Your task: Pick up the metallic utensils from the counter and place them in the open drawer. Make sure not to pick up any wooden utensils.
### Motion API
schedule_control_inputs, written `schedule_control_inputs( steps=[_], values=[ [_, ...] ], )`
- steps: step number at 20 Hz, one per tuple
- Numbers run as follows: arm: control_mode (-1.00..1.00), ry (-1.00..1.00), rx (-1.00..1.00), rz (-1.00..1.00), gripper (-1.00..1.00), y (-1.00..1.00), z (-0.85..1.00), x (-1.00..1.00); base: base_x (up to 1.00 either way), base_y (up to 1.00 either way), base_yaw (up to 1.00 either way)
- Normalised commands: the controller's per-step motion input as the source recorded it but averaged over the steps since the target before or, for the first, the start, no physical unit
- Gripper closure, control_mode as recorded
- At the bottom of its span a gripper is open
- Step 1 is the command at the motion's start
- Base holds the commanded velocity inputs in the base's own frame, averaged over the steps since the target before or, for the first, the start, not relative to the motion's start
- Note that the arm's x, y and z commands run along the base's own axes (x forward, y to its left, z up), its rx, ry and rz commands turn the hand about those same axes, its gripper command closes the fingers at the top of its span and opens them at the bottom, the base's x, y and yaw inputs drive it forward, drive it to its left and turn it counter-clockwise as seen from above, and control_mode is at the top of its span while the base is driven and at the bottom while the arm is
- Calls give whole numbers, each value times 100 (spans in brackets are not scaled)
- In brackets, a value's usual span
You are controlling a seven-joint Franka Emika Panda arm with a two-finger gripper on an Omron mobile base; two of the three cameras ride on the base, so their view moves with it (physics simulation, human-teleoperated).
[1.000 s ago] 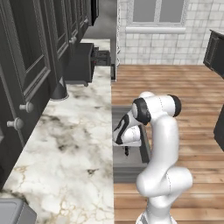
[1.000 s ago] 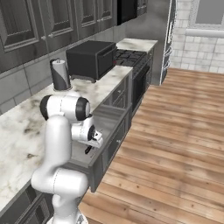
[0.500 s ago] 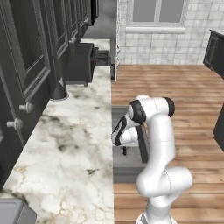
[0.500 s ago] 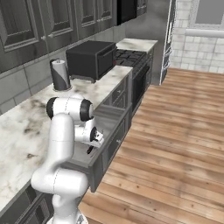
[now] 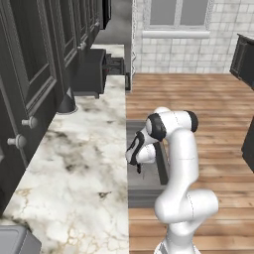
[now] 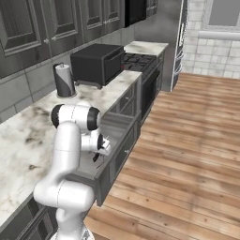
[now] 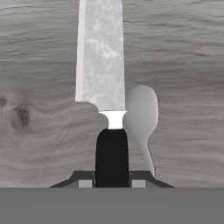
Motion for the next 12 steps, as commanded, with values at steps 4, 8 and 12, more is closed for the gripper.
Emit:
schedule_control_inputs(
  steps=[4, 8, 12],
  values=[
    [-100, 1, 1, 0, 100, 0, -45, 11, 0, 0, 0],
    [-100, 0, 4, 0, 100, 0, -35, 0, 0, 0, 0],
    [-100, 0, 3, 0, -100, 0, -31, 0, 0, 0, 0]
  ],
)
